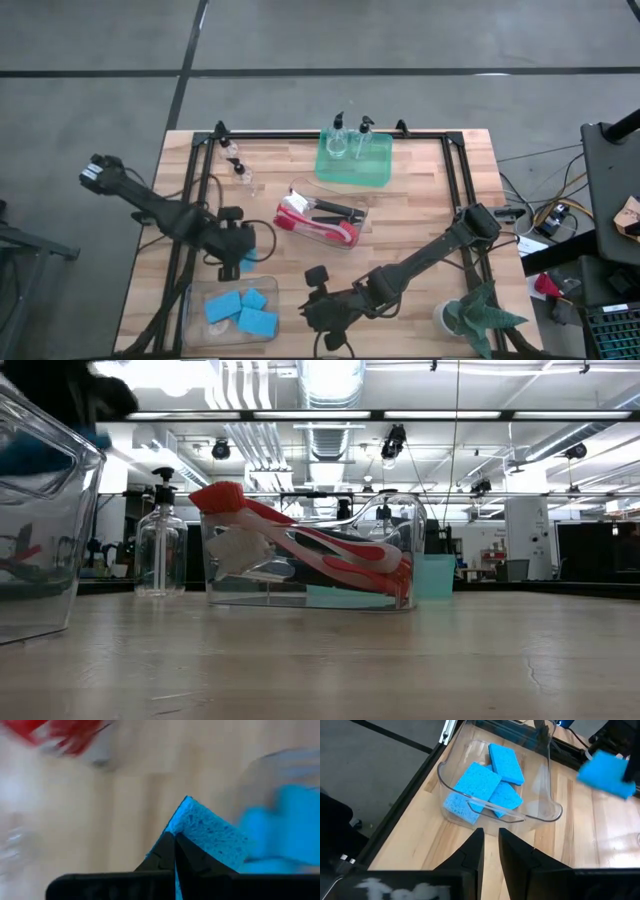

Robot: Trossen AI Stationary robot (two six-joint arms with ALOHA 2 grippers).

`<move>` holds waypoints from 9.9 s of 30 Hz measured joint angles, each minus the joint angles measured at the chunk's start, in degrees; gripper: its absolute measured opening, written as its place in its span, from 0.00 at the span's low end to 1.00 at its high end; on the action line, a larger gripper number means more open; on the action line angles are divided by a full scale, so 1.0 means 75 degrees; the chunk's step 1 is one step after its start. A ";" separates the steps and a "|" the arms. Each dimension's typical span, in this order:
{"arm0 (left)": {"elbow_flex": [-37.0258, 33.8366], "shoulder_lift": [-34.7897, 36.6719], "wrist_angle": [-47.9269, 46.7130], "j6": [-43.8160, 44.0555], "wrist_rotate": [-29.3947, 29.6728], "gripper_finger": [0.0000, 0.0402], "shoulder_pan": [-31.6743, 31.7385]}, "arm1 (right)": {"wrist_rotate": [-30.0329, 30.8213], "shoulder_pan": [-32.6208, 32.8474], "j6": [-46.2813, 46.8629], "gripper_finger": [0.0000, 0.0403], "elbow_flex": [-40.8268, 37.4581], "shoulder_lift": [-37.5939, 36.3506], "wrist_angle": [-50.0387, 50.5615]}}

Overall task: Pick & Place Kitchen Sink Supplies
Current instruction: Put the blue sponge into the bottom transparent bin, then put the transparent soap dispenser into the green bin

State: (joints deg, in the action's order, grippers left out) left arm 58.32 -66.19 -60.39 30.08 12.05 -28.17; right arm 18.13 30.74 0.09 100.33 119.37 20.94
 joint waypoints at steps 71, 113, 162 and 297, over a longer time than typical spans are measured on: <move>-0.1726 0.2818 0.2861 -0.0031 0.3682 0.41 -0.1339 | 0.0580 -0.0627 0.1516 0.02 -0.8416 -0.7092 -0.3391; -0.2340 0.3576 0.2842 0.0429 0.4049 0.41 -0.1339 | -0.1074 -0.2754 0.1018 0.02 -1.2844 -1.4953 -0.3789; -0.4071 0.3157 0.4598 0.2118 0.8803 0.62 -0.0508 | -0.1014 -0.2754 0.0978 0.02 -1.2913 -1.4944 -0.3781; -0.5196 0.1870 0.7712 0.0206 0.6401 0.50 0.4900 | -0.1014 -0.2751 0.0978 0.02 -1.2913 -1.4947 -0.3785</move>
State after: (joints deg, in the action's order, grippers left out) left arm 19.35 -52.16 -2.55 31.62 60.05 8.58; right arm 10.52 10.11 7.42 3.49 7.27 -7.44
